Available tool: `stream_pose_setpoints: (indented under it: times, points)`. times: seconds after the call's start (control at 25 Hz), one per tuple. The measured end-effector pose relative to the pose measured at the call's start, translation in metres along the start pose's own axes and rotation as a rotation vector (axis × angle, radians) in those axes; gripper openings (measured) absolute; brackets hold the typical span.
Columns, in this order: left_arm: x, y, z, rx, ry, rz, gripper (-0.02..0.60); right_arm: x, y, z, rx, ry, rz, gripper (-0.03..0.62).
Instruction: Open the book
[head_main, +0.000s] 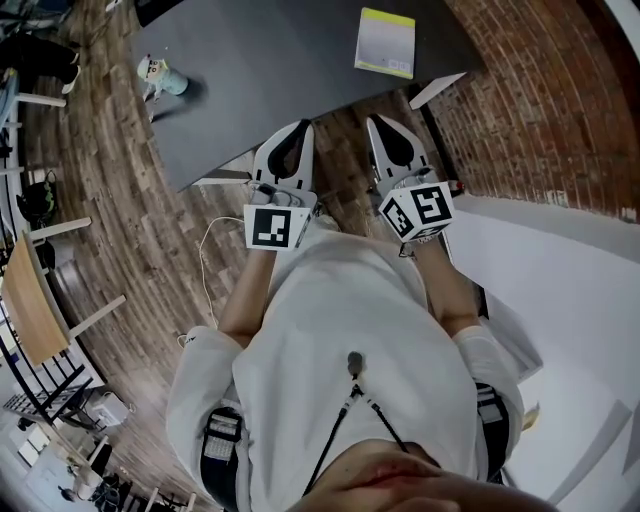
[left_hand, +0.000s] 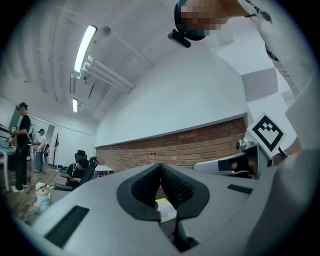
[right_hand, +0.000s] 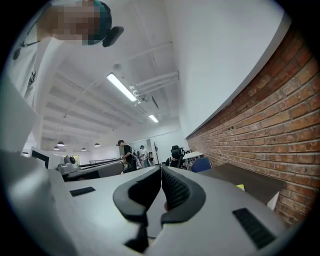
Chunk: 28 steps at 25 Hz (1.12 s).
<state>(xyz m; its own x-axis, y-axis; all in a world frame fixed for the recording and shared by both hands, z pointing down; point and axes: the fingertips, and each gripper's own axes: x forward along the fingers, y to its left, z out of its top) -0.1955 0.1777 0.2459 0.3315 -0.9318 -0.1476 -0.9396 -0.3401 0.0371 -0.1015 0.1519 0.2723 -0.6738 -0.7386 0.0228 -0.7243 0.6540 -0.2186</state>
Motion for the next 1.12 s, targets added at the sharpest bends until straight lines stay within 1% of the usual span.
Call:
stream_pose_setpoints:
  times: [0.36,0.76,0.96,1.12]
  points:
    - [0.031,0.033,-0.010,-0.021,0.002,-0.031,0.021,0.046,-0.005,-0.005,-0.006,0.016,-0.015,0.035]
    - [0.058,0.032,-0.025,-0.030,0.023,-0.082,0.021,0.060,-0.035,-0.016,0.000,0.048,-0.064,0.035]
    - [0.073,0.036,-0.034,-0.035,0.044,-0.083,0.021,0.071,-0.045,-0.019,-0.002,0.061,-0.063,0.035]
    - [0.093,0.038,-0.041,-0.039,0.051,-0.087,0.023,0.083,-0.065,-0.024,0.009,0.078,-0.072,0.035]
